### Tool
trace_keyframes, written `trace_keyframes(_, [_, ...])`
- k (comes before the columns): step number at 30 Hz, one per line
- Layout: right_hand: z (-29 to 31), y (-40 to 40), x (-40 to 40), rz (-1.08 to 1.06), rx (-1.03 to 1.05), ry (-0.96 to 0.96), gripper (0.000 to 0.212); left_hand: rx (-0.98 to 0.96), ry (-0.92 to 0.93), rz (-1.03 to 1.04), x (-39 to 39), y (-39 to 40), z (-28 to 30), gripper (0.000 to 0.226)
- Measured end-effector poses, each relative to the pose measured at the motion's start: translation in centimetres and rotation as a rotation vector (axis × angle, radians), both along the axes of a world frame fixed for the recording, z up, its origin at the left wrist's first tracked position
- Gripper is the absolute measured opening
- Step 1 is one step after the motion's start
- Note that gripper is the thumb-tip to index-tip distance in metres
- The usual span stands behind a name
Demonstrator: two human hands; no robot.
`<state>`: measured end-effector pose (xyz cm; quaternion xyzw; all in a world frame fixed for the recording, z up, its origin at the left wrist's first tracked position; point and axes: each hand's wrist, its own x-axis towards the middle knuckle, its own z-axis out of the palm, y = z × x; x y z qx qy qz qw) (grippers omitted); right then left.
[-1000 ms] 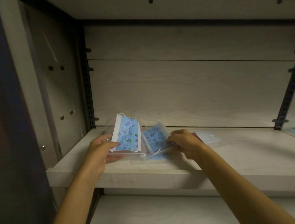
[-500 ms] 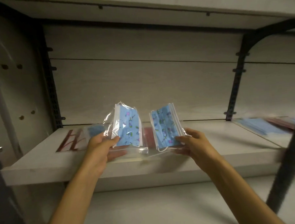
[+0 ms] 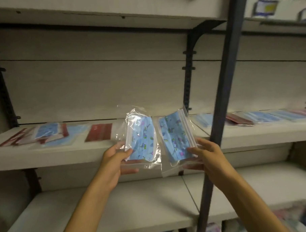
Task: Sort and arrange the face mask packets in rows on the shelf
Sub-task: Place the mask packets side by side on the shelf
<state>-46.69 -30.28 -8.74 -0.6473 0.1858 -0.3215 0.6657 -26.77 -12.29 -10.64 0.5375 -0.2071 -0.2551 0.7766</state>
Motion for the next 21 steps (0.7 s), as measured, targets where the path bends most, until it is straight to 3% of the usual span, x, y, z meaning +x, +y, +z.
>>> trace_keyframes(10, [-0.6,-10.6,-16.3,-0.121,0.054,-0.015,0.023,-0.008,-0.1,-0.096,-15.7,-12.4,0.1,0.024])
trace_keyframes(21, [-0.1,-25.0,-23.0,-0.208,0.047,0.015,0.024,0.108,-0.355,-0.045,-23.6,-27.7,0.9,0.025])
